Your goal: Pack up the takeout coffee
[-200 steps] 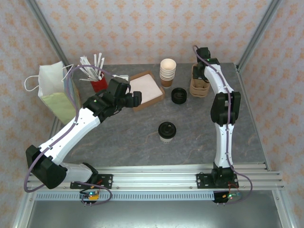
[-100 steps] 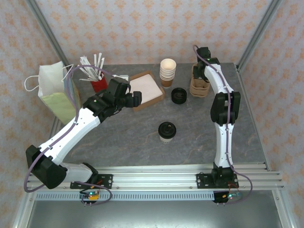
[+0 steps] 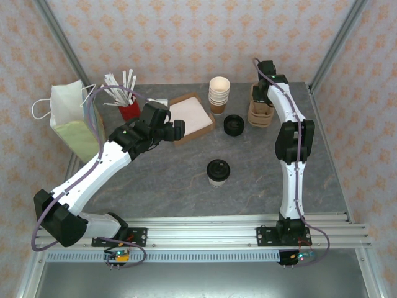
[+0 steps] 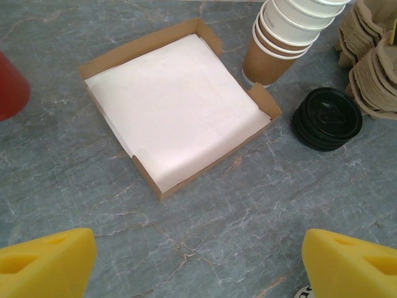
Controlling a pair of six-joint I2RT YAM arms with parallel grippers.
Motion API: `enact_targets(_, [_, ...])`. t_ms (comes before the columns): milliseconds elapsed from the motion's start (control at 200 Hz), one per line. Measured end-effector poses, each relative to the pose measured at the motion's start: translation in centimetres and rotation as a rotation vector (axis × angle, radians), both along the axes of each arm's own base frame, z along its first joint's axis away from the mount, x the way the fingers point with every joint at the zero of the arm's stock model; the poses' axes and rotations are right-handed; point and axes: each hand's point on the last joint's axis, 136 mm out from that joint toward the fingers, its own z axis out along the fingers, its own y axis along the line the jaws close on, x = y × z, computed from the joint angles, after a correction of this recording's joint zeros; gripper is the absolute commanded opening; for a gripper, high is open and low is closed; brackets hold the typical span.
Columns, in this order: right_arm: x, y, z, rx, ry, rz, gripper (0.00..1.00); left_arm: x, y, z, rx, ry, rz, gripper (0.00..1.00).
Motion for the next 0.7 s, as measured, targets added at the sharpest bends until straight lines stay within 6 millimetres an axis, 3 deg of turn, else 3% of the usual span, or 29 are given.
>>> enact_targets(155, [-0.3,-0.1,2.2,0.004,-0.032,-0.001,0.34,-0.1,0.0,-0.4,0.005,0.007,0.0,0.87])
enact_targets(440, [-1.8,0.5,9.7,0.073,-0.164,0.003,0.33,-0.6,0.3,0.1,-0.004,-0.008,0.0,0.87])
enact_targets(586, [-4.4,1.2,11.6,0.129,-0.182,0.004,0.33,-1.0,0.6,0.7,-0.013,-0.022,0.0,0.87])
enact_targets(701, [-7.7,2.2,12.4,0.158,-0.186,0.013,0.33,-1.7,1.0,0.8,-0.017,-0.029,0.001,0.87])
